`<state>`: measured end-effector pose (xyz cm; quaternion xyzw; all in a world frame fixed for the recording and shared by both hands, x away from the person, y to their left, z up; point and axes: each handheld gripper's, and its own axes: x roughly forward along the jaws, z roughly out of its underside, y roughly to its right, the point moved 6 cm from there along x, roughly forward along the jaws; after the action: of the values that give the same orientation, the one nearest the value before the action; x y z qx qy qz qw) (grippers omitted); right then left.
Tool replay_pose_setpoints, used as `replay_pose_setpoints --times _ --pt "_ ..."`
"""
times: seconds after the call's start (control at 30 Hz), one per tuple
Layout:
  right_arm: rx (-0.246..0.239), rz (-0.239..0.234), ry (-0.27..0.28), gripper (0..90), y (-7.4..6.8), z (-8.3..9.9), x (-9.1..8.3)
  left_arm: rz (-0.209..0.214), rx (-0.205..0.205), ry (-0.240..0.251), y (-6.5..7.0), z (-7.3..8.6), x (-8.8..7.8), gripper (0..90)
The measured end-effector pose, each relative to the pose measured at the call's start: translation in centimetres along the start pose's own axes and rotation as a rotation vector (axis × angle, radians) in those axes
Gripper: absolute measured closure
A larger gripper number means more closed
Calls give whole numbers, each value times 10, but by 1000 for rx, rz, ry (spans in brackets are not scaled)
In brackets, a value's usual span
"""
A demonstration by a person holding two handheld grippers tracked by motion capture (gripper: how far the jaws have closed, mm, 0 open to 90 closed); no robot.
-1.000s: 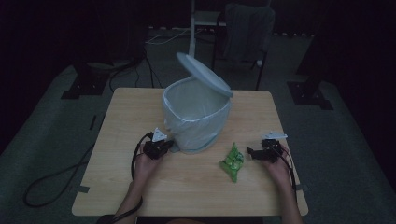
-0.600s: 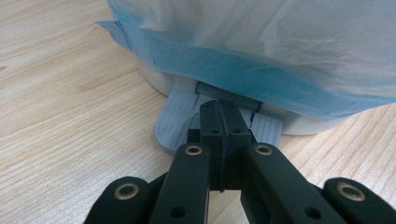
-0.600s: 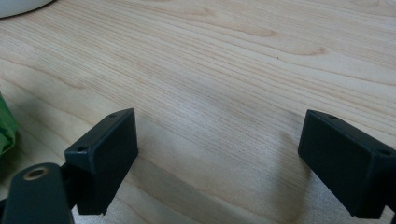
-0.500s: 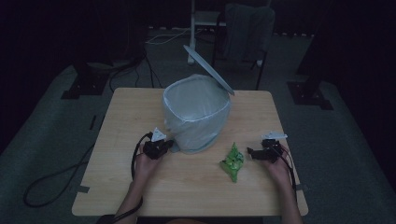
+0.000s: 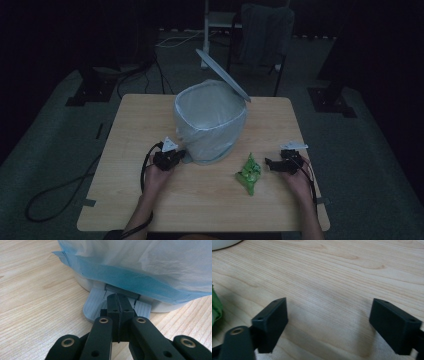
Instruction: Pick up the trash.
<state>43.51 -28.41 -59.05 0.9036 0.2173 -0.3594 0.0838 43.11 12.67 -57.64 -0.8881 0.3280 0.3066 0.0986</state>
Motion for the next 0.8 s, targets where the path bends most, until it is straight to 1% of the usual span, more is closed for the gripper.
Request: replay_pose_setpoints --times 0.07,0.13,0.27,0.4,0.5,0.57,0.63,0.7,0.8 --pt "-4 -7 9 237 -1 1 -2 0 -1 0 0 0 0 900" --pt "2 -4 4 344 0 2 -6 0 -1 0 0 0 0 900" --pt "2 -4 -15 435 1 3 -11 1 -2 2 0 0 0 900" --pt "6 -1 -19 563 2 3 -14 3 -4 2 0 0 0 900" --pt "14 -28 -19 610 1 4 -15 2 -4 3 0 0 0 900" --pt "5 -40 -15 626 -2 3 -18 1 -2 3 0 0 0 900" --pt "-6 -57 5 650 -5 1 -23 0 -2 4 0 0 0 900" --pt "-7 -69 19 664 -7 -2 -27 -1 -1 4 0 0 0 900" --pt "-5 -103 46 682 -11 -6 -35 -2 -1 4 0 0 0 900"
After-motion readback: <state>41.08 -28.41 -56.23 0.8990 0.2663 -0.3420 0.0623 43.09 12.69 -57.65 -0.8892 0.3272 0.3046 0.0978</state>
